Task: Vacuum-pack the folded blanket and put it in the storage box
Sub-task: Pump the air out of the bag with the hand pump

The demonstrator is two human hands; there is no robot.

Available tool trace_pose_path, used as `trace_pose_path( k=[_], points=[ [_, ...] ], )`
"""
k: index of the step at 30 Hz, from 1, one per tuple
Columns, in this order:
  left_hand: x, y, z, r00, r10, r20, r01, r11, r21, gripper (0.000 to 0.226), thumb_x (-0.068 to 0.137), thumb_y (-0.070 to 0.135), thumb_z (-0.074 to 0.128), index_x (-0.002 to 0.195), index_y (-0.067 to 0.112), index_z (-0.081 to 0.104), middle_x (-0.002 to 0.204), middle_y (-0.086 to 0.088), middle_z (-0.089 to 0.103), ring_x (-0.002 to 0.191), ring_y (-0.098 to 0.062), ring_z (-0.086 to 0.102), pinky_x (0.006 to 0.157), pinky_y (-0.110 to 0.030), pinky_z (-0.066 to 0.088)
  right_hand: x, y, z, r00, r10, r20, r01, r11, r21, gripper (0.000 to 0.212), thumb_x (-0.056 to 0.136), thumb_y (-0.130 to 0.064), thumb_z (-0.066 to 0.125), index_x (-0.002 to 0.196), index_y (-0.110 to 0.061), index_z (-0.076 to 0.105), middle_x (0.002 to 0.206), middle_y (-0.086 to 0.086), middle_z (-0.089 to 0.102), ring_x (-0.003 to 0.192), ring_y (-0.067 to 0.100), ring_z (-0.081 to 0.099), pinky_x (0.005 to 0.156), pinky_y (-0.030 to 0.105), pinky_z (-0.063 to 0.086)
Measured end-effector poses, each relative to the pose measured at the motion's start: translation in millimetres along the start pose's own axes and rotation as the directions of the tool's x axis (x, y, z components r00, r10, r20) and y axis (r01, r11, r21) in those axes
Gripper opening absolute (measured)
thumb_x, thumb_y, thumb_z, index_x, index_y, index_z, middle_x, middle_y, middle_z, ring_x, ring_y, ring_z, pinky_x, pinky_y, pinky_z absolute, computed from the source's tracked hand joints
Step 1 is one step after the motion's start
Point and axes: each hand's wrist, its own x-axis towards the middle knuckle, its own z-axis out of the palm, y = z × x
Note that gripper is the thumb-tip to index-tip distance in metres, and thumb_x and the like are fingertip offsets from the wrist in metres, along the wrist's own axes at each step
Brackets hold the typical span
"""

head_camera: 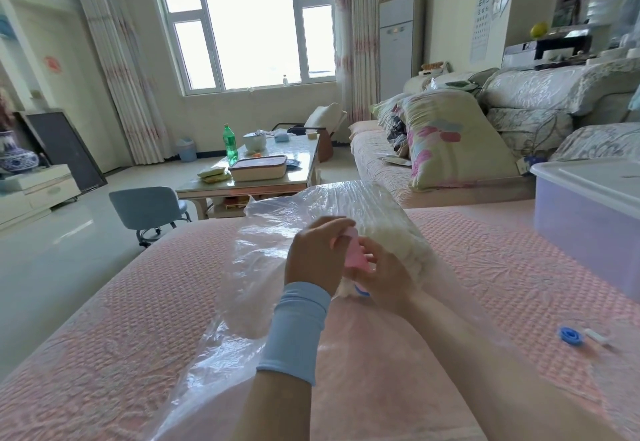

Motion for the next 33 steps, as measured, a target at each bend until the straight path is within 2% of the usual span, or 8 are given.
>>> trace_pose_path(
  k=[8,10,14,17,23,26,30,33],
  points=[
    [30,33,-32,0.726,0.370,-0.579,-0.353,0.924,0.148,0.023,0.090,0.006,0.057,0.105,0.014,0.073,0.118,0.007,0.063,0.114,-0.013,0.060,0.099,-0.020,0.044,1,3,-1,1.000,0.023,0.012,-0.023,0.999,0.022,0.049,0.066,-0.045,0.077,0.100,-0.071,0.054,0.096,-0.024,0.069,0.090,-0.010,0.061,0.083,0.026,0.052],
    [20,26,-20,0.797,0.327,-0.508,-0.293,0.945,0.148,0.024,0.090,0.005,0.059,0.107,0.014,0.073,0.120,0.006,0.063,0.114,-0.015,0.060,0.099,-0.021,0.045,0,3,0,1.000,0.015,0.015,-0.015,1.000,0.014,0.049,0.068,-0.042,0.077,0.099,-0.072,0.053,0.099,-0.019,0.069,0.090,-0.007,0.062,0.085,0.029,0.052],
    [-2,2,4,0.999,0.035,-0.012,-0.034,0.997,0.064,0.024,0.089,0.004,0.063,0.106,0.016,0.075,0.116,0.002,0.068,0.104,-0.017,0.065,0.093,-0.029,0.051,-1,2,-1,1.000,0.016,0.001,-0.016,0.999,0.031,0.041,0.067,-0.042,0.074,0.099,-0.062,0.057,0.101,-0.013,0.072,0.090,0.001,0.066,0.089,0.039,0.055],
    [5,9,-4,0.990,0.102,-0.094,-0.095,0.992,0.077,0.019,0.088,0.006,0.065,0.099,0.016,0.076,0.112,0.003,0.070,0.099,-0.014,0.066,0.089,-0.030,0.053,-1,1,-2,1.000,0.008,-0.008,-0.008,1.000,0.015,0.044,0.071,-0.039,0.077,0.100,-0.065,0.056,0.103,-0.014,0.071,0.092,0.000,0.065,0.089,0.036,0.055],
    [31,37,-32,0.700,0.381,-0.604,-0.383,0.914,0.134,0.022,0.092,0.008,0.058,0.105,0.014,0.073,0.116,0.006,0.065,0.112,-0.017,0.062,0.095,-0.029,0.050,-2,0,-3,1.000,0.014,0.010,-0.014,1.000,0.012,0.055,0.076,-0.032,0.080,0.097,-0.074,0.052,0.101,-0.017,0.069,0.088,-0.008,0.062,0.082,0.023,0.050],
    [16,22,-15,0.818,0.320,-0.478,-0.280,0.947,0.154,0.021,0.091,0.006,0.058,0.105,0.012,0.073,0.118,-0.001,0.067,0.113,-0.019,0.061,0.098,-0.021,0.045,-5,-2,0,1.000,0.022,0.001,-0.022,1.000,0.010,0.050,0.071,-0.037,0.077,0.097,-0.073,0.053,0.100,-0.017,0.070,0.088,-0.006,0.062,0.085,0.030,0.053],
    [0,-2,4,0.999,0.040,0.018,-0.041,0.998,0.055,0.020,0.088,0.006,0.064,0.100,0.016,0.077,0.111,0.004,0.070,0.099,-0.017,0.066,0.089,-0.030,0.052,-4,-3,-1,1.000,0.027,-0.014,-0.027,0.999,0.017,0.044,0.066,-0.047,0.074,0.098,-0.070,0.054,0.100,-0.015,0.071,0.090,0.000,0.066,0.088,0.039,0.056],
    [9,10,-7,0.991,0.112,-0.073,-0.107,0.992,0.060,0.015,0.089,0.011,0.065,0.093,0.019,0.077,0.107,0.011,0.070,0.094,-0.011,0.066,0.085,-0.031,0.054,-4,-1,-2,0.999,0.034,-0.009,-0.034,0.999,0.038,0.044,0.064,-0.052,0.073,0.102,-0.065,0.056,0.100,-0.013,0.072,0.089,0.004,0.067,0.087,0.044,0.057]
  ],
)
